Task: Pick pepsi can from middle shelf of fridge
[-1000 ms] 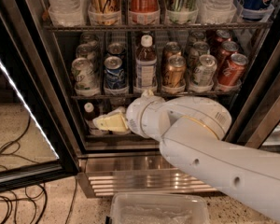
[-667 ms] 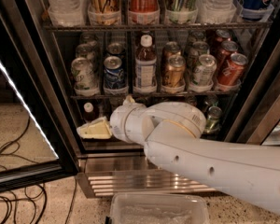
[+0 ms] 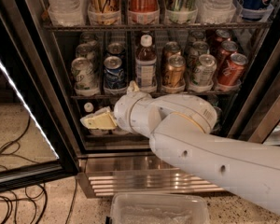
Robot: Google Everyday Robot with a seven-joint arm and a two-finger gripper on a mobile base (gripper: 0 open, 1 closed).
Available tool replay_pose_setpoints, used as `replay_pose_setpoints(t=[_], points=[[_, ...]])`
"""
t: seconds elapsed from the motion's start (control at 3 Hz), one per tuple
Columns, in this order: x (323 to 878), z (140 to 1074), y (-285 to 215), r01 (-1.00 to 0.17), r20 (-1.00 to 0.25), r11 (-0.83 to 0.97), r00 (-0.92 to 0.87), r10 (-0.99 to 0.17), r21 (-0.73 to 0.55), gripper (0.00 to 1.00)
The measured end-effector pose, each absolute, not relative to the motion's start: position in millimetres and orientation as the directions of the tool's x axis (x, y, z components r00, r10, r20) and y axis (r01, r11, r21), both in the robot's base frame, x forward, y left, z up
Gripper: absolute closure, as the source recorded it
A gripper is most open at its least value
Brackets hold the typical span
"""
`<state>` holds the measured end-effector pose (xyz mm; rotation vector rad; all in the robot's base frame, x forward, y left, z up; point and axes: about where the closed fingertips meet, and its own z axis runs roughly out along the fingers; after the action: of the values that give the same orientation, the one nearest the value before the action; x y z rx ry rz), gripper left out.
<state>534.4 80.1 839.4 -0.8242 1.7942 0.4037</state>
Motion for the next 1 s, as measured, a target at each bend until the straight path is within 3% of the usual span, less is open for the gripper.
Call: replay_pose_setpoints(t=[0.67,1.0], points=[[549,881,13,-0.592,-0.934,0.778,-0.114,-0.339,-0.21,0.0],[540,844,50,-0.653,-0.927,0.734,-0.13,-0.353,-0.188,0.0]])
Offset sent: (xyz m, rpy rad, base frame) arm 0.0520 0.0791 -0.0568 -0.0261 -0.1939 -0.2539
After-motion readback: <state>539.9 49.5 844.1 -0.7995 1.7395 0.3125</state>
